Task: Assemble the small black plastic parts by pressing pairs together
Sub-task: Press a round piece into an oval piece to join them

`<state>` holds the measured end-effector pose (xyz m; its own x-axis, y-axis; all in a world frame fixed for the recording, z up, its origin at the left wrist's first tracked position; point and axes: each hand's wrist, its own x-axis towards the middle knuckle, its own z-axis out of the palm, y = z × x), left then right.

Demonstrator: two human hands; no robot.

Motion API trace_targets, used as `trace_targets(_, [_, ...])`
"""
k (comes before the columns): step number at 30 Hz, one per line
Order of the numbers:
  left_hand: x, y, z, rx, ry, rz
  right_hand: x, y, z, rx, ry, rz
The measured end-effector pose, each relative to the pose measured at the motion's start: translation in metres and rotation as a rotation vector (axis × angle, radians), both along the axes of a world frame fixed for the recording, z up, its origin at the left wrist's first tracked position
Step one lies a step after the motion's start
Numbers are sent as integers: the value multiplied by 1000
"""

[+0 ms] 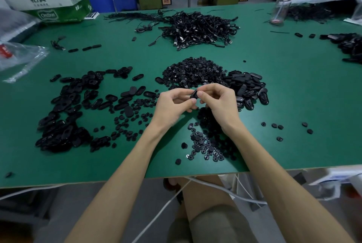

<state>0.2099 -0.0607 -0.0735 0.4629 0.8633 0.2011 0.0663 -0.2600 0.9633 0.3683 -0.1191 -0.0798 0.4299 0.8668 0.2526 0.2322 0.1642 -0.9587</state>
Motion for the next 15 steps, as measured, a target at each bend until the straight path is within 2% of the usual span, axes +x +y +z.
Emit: trace_targets(15, [-1, -5, 7, 9, -8, -56, -1, 1, 2, 53, -51, 1])
